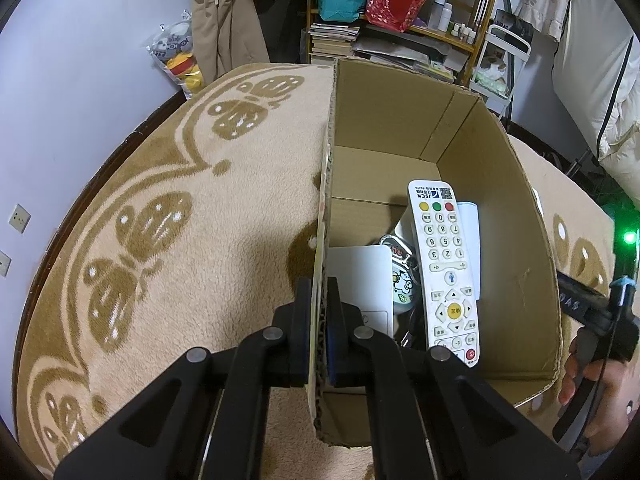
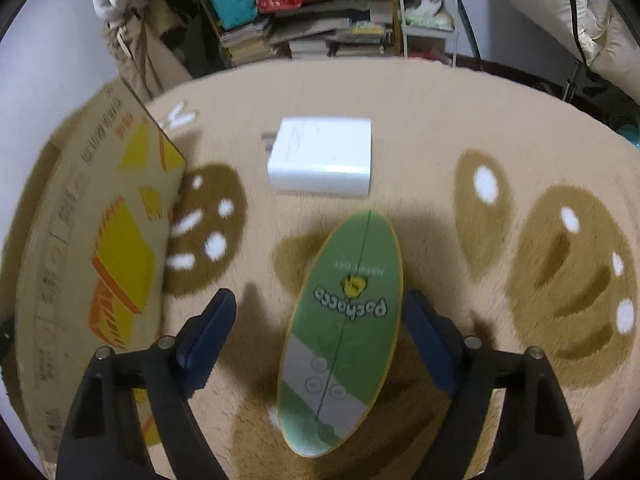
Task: Organize rigid objects
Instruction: 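Grasp the green Pochacco surfboard item with the right tool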
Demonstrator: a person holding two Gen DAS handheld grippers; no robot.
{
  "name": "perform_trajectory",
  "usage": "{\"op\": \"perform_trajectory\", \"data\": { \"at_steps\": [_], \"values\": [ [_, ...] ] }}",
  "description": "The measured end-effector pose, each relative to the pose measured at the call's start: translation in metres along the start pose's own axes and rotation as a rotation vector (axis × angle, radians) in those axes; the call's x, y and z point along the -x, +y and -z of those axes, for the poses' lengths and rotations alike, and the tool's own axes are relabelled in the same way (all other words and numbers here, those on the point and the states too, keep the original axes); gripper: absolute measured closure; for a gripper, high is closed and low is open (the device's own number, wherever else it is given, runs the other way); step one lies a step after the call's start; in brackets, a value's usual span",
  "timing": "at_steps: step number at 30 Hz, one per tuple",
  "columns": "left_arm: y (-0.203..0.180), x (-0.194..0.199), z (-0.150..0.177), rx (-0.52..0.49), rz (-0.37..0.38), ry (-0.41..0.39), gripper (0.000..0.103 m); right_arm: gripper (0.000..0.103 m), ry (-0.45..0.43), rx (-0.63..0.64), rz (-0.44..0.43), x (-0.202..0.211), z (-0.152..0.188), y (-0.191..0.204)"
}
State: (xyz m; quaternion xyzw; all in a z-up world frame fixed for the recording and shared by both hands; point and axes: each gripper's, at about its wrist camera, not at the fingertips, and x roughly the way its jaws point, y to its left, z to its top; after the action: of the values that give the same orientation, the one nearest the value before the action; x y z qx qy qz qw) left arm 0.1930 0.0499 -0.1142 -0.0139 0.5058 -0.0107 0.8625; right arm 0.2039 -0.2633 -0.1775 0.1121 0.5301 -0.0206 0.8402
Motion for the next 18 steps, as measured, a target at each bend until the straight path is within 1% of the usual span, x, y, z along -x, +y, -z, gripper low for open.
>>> {"op": "perform_trajectory", "data": {
  "at_steps": [1, 5, 7, 13, 18],
  "values": [
    [0.000, 0.000, 0.000, 0.000, 0.000, 0.000, 0.098, 0.022, 0.011, 0.011, 0.022, -0.002, 0.002, 0.001],
    [0.000, 0.000, 0.000, 0.001, 0.000, 0.000, 0.097, 0.028, 0.040, 0.073, 0.076, -0.004, 0.003, 0.010],
    [0.000, 0.000, 0.000, 0.000, 0.000, 0.000, 0.097, 0.039, 0.042, 0.069, 0.083, -0.002, 0.004, 0.010],
    [0.000, 0.000, 0.000, 0.000, 0.000, 0.000, 0.097, 0.039, 0.028, 0.037, 0.060, 0.003, 0.003, 0.004],
    [0.000, 0.000, 0.000, 0.000, 0.000, 0.000, 0.097, 0.040, 0.001, 0.041, 0.044, 0.008, -0.003, 0.002]
  ]
}}
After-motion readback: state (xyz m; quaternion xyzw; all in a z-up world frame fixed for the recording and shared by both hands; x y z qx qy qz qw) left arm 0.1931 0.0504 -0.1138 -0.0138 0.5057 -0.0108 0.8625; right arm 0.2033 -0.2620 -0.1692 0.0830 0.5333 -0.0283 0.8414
